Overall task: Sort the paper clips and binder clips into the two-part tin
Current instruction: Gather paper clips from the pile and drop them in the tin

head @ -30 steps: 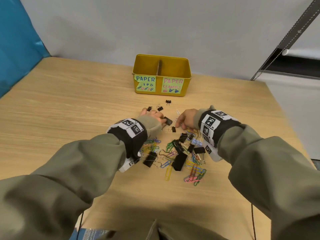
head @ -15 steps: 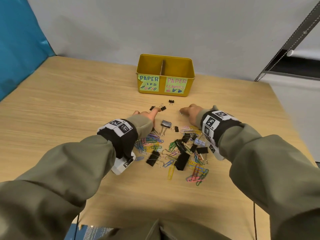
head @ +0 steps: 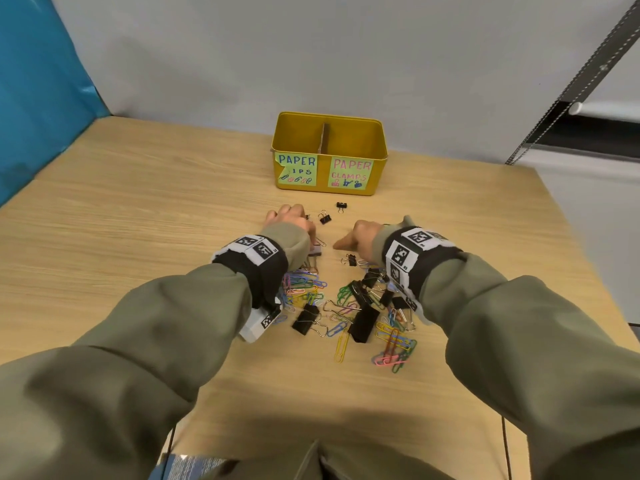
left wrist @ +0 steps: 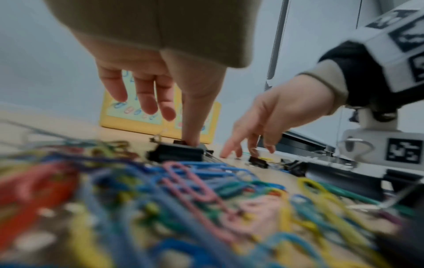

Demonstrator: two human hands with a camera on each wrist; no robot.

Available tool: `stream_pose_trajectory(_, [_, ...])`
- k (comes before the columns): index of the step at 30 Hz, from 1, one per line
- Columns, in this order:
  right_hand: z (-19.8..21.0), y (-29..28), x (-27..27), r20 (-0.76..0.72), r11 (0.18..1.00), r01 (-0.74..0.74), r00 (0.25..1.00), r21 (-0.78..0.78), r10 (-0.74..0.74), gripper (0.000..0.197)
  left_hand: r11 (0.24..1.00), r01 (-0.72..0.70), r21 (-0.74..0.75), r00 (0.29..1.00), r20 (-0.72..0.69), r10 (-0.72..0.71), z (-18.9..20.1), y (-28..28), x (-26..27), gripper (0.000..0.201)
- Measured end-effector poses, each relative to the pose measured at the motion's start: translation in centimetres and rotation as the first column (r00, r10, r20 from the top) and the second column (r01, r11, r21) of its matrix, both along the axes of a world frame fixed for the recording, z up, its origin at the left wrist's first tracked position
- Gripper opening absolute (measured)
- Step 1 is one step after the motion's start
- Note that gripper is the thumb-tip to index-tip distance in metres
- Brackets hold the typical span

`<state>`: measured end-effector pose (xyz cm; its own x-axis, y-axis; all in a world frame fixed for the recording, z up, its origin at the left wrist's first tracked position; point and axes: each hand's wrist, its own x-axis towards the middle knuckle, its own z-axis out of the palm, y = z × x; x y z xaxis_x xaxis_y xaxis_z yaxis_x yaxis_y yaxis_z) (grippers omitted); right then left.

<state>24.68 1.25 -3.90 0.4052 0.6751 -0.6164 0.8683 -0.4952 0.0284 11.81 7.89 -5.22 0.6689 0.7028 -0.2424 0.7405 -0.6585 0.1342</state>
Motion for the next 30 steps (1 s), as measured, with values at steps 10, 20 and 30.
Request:
stream_pose_trajectory(10, [1.2, 1.2, -2.1, 0.023, 0.987, -0.158, 0.987, -0.039, 0.159, 0.053, 0.986, -0.154, -0.060, 0.985, 0.066, 0.158, 0.6, 2.1, -1.8, 0.028])
stream_pose_trajectory(20, [-0.2, 1.0, -3.7, -0.021, 0.955, -0.293, 0.955, 0.037, 0.294, 0.034, 0.992, 0.045, -0.116, 0.996, -0.065, -0.053, -0.4, 0.9, -3.6, 0.059])
stream_pose_trajectory(30, [0.3, 2.0, -3.8, -0.040, 0.956, -0.228, 0.970, 0.183, 0.239, 0.039, 0.902, -0.307, -0.303, 0.946, 0.009, 0.325, -0.9, 1.6, -7.3, 0.051])
